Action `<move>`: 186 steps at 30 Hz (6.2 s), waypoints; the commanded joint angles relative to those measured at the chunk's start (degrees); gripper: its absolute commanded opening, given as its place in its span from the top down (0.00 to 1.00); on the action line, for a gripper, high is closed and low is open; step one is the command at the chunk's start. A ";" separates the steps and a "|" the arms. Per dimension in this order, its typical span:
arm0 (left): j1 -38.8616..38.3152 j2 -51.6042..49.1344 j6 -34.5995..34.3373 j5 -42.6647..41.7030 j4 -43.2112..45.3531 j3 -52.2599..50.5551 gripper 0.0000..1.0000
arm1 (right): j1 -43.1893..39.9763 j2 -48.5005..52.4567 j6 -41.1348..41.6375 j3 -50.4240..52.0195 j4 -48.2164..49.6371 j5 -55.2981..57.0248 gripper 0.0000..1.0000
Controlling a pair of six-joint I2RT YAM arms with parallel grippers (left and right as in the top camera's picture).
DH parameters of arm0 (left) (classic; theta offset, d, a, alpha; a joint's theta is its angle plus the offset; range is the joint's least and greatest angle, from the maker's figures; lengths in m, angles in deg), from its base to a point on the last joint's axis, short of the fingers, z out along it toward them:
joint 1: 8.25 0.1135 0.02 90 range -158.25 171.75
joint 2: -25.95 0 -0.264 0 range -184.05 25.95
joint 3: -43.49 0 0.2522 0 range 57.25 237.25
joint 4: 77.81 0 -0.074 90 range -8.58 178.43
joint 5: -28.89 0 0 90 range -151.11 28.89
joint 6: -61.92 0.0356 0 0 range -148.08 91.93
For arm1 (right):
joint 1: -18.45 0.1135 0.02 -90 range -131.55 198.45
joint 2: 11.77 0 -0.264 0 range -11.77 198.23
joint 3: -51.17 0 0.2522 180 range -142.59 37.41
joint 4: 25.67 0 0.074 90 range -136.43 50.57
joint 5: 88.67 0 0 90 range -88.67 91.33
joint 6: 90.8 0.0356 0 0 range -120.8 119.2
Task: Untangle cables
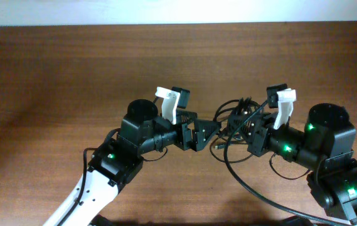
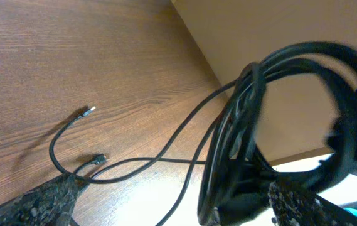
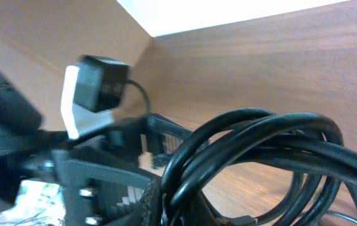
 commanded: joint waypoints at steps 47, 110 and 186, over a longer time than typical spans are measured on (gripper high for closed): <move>-7.26 -4.61 -3.98 1.90 9.66 0.42 0.01 | 0.28 -0.81 -1.40 -0.72 -1.70 6.93 0.96; -7.76 -6.19 -2.73 20.28 5.42 0.42 0.21 | 0.28 -0.83 -1.46 -0.72 -5.40 5.90 0.96; -10.64 -8.98 12.35 1.84 9.03 0.42 1.00 | 0.28 -0.87 -1.86 -0.72 -5.60 5.84 0.96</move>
